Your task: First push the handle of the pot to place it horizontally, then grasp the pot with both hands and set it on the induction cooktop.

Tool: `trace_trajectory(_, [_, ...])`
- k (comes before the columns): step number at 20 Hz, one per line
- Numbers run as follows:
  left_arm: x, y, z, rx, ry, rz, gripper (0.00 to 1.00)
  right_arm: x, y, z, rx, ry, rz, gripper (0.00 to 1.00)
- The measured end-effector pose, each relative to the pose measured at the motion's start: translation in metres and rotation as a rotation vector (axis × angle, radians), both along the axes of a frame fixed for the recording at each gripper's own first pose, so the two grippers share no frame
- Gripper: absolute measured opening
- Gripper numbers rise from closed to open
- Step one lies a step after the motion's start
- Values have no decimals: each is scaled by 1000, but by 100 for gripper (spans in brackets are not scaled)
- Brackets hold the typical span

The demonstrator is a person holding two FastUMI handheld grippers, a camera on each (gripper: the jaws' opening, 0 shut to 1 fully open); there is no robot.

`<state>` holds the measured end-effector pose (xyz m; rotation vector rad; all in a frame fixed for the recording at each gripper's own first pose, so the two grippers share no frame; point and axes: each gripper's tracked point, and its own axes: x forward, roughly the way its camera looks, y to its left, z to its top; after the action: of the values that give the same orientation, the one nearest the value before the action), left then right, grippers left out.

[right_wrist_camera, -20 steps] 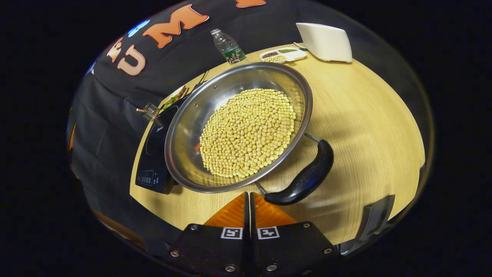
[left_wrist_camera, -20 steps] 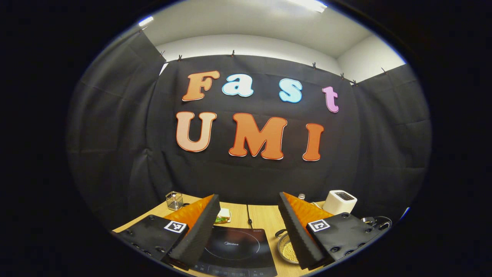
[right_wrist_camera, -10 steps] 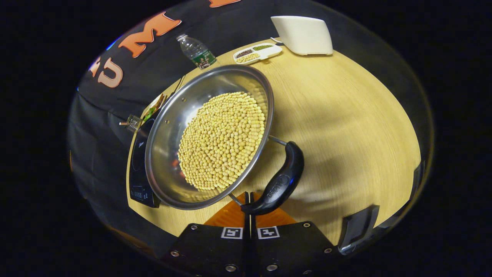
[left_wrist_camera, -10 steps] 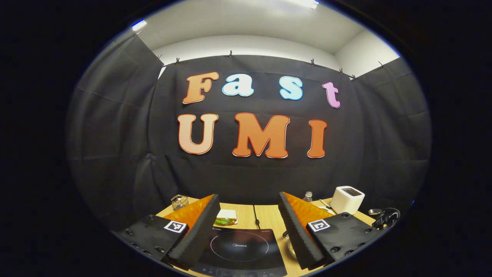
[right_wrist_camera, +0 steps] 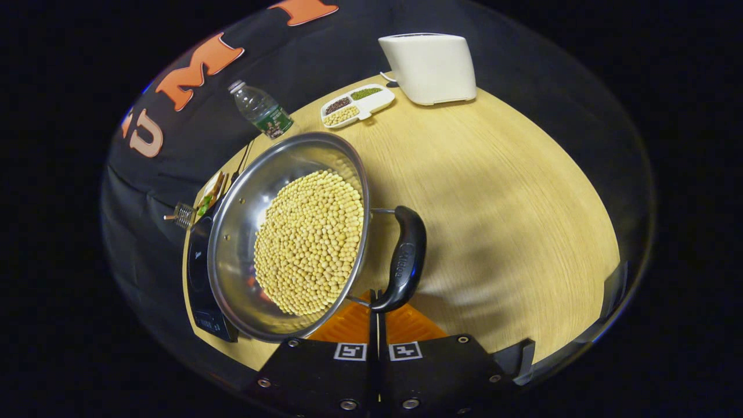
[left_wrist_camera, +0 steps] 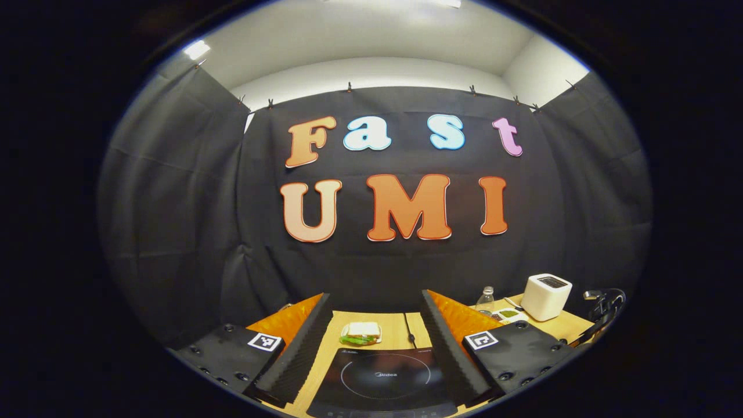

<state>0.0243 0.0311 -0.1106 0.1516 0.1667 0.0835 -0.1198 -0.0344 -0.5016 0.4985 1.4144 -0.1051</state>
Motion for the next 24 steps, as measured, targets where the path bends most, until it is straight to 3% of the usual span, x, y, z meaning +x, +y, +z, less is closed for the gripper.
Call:
trace_trajectory(17, [17,9,-18,-18,52,11,100,86,-40,-10,-62,-45,-58,0])
trace_trajectory(22, [22,-6,-44,-92,114,-20,96,105,-37,-13,-91,-62,-41,0])
trace_trajectory(24, [25,-15,-60,-126,168,-40,100,105,-36,-8,-83,-77,-25,0])
